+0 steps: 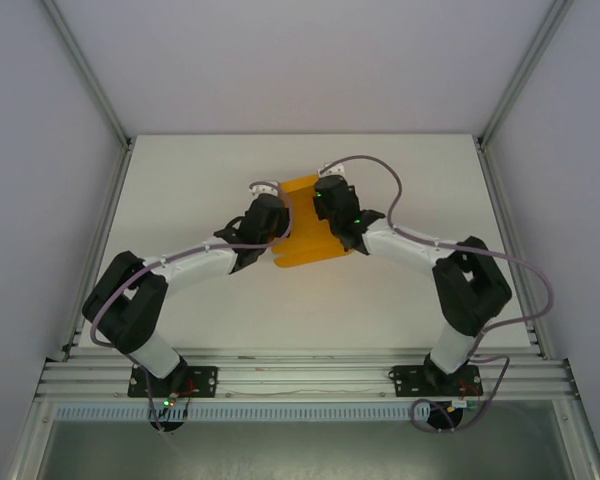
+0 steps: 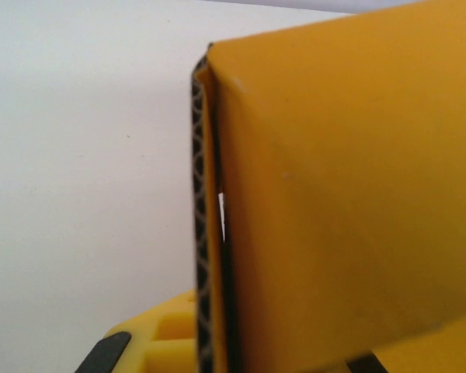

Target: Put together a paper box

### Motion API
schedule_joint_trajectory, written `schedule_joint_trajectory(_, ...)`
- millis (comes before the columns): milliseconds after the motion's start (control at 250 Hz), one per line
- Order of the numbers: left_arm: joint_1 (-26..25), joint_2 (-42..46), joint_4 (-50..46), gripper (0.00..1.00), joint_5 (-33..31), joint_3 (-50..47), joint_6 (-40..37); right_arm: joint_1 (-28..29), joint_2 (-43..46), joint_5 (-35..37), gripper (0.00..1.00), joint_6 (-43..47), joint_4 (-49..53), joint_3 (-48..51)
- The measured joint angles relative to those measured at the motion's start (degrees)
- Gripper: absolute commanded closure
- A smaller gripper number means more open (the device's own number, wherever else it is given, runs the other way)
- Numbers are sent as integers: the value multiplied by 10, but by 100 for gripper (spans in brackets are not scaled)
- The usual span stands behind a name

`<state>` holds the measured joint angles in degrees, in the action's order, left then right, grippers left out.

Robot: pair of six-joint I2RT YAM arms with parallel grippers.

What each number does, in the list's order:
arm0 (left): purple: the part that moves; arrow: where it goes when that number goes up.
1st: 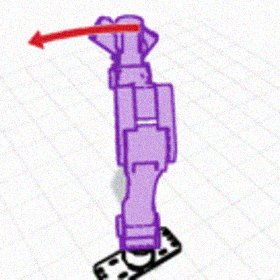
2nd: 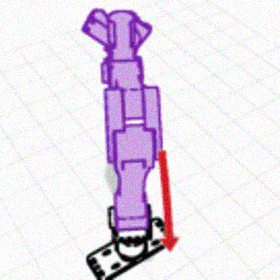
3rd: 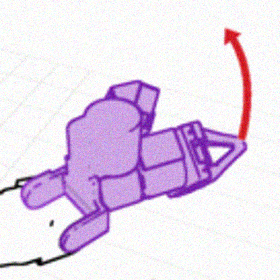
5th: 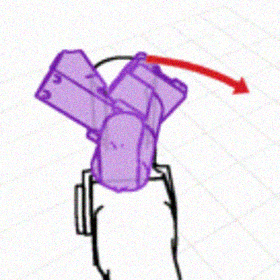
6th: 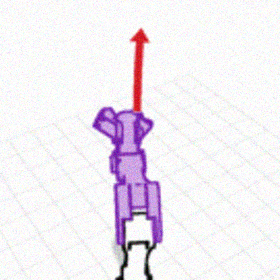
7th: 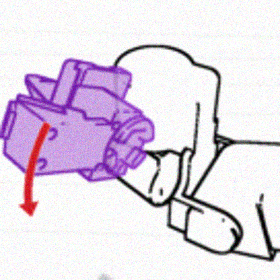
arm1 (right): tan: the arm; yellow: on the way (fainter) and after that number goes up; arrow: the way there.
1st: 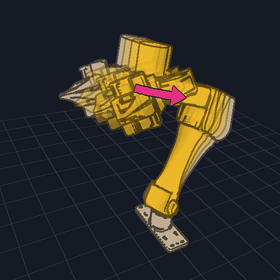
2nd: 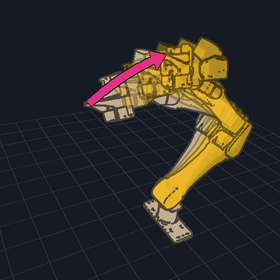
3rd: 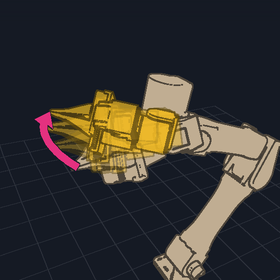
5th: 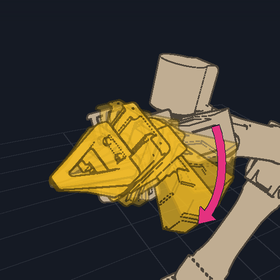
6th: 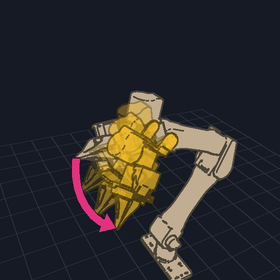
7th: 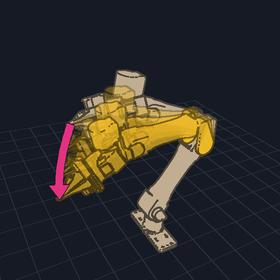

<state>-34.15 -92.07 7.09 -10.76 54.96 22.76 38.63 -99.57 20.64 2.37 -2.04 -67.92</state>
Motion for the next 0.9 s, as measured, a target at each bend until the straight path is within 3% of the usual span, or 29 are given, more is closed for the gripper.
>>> schedule_joint_trajectory(240, -4, -11, -28, 100, -9, 24, 32, 24, -51, 129, 100, -71, 78, -70)
schedule_joint_trajectory(424, -8, -11, -30, 100, -8, 28, 42, 29, -56, 161, 100, -77, 96, -80)
schedule_joint_trajectory(504, -9, -11, -30, 100, -6, 28, 43, 29, -56, 163, 80, -79, 98, -80)
schedule_joint_trajectory(640, -12, -11, -33, 100, -5, 28, 40, 24, -40, 147, 69, -66, 85, -53)
schedule_joint_trajectory(763, -12, -11, -44, 100, -7, 27, 33, 10, 8, 91, 34, -37, 73, -5)
schedule_joint_trajectory(903, -9, -10, -42, 100, -8, 21, 33, -16, 85, -13, 2, 1, 71, 45)
